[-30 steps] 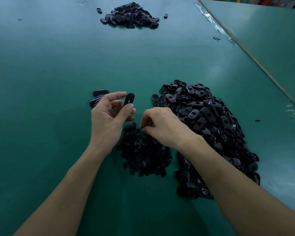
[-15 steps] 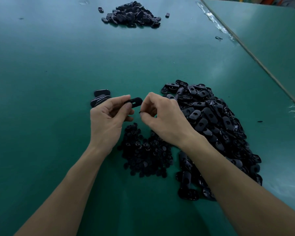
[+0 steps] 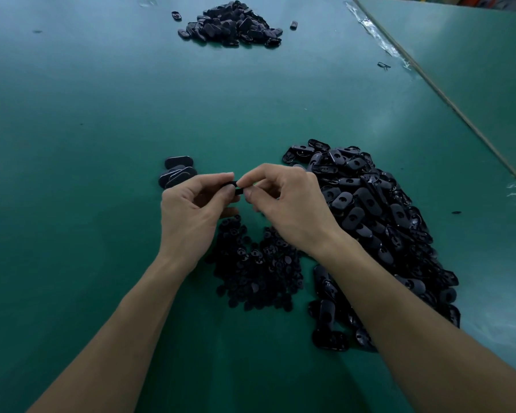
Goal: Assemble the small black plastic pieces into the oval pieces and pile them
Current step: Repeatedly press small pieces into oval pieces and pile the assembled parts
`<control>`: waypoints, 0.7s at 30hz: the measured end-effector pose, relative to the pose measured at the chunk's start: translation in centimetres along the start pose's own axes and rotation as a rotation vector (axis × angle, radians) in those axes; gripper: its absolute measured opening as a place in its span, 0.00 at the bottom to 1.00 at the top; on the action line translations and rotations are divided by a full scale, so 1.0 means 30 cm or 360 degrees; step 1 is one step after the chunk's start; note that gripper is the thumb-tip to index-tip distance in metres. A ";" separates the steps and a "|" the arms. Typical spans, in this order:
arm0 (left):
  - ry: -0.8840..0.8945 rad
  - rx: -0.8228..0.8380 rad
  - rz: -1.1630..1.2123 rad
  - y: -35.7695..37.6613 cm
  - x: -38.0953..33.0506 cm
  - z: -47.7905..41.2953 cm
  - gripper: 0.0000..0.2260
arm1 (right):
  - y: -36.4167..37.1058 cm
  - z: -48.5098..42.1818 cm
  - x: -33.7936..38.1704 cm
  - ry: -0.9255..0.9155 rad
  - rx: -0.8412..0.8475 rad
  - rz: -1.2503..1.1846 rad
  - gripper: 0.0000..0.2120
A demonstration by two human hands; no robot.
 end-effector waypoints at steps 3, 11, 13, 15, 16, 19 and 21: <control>0.0015 0.0035 -0.0019 0.002 -0.004 -0.001 0.09 | -0.003 0.001 0.004 -0.0010 -0.0017 -0.0002 0.07; -0.0008 0.0083 -0.0015 0.007 -0.009 0.002 0.09 | 0.001 -0.001 0.010 -0.0002 -0.0067 0.0022 0.09; -0.0009 0.0090 -0.0005 0.011 -0.008 0.002 0.09 | 0.002 0.001 0.007 0.0020 -0.0085 0.0022 0.09; 0.0000 0.0095 -0.0013 0.013 -0.007 0.003 0.09 | 0.001 0.002 0.004 0.0035 -0.0098 0.0009 0.07; 0.0007 0.0096 -0.0023 0.013 -0.006 0.003 0.09 | 0.001 0.003 0.004 0.0035 -0.0101 0.0010 0.06; 0.0030 0.0110 -0.0066 0.016 -0.006 0.005 0.09 | -0.002 0.005 0.007 0.0013 -0.0102 0.0022 0.07; 0.0046 0.0123 -0.0081 0.017 -0.008 0.007 0.09 | -0.003 0.003 0.012 -0.0005 -0.0097 0.0013 0.07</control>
Point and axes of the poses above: each hand's wrist, its own z-axis away from the middle knuckle, its own y-axis out of the palm, x = y × z, the point moved 2 cm from there along -z, towards the middle knuckle, and after that the axes turned 12 degrees about x, right-handed, at the moved point
